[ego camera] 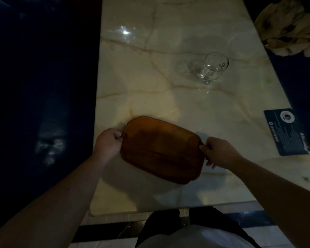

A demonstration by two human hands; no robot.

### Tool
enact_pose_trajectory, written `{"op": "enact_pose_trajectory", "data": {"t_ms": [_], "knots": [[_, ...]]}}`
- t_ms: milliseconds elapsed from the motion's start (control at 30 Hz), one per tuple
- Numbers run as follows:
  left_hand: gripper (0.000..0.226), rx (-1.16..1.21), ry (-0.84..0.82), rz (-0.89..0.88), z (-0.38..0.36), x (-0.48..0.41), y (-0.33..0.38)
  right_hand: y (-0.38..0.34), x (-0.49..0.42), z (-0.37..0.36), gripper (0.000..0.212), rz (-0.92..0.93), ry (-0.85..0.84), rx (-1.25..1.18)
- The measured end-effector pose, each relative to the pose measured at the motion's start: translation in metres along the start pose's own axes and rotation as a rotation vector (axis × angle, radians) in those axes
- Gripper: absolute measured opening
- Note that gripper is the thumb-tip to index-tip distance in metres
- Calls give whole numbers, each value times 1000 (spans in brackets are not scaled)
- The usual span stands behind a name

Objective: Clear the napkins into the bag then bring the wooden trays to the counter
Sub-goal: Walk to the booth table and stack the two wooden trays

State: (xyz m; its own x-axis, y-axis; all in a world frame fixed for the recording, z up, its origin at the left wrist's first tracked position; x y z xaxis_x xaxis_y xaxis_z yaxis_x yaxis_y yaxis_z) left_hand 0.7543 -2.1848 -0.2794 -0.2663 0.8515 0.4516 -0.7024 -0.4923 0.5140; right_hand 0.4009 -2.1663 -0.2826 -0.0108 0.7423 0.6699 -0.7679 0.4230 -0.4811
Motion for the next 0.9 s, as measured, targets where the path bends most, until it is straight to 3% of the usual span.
{"op": "enact_pose_trajectory", "data": {"t_ms": [233, 433, 600, 767, 900], "knots": [[18, -10, 33, -37, -5, 1, 5, 10, -2, -4, 25, 5, 108, -103], [31, -52, -48, -82, -14, -4, 9, 28, 8, -19, 37, -189, 181, -566], [40, -87, -64, -66, -17, -6, 20, 25, 14, -34, 19, -152, 189, -468], [39, -56, -35, -107, -21, 18, 21, 24, 23, -27, 35, -147, 285, -547], [36, 47, 26, -90, -25, 43, 34, 13, 23, 10, 36, -18, 371, -676]]}}
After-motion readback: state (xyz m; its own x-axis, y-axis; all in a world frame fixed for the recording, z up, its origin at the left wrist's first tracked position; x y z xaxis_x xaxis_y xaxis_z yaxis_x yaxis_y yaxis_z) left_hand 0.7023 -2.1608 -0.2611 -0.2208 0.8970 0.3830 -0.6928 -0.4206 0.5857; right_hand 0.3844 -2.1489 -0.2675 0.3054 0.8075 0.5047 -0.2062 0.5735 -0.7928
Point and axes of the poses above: each hand's wrist, its own x-axis away from the middle knuckle, its own z-axis out of the back of the hand, y = z × x, the point moved 5 cm from there along -x, towards the middle knuckle, and after that the axes turned 1 degree about -x, right-handed, at the moved point
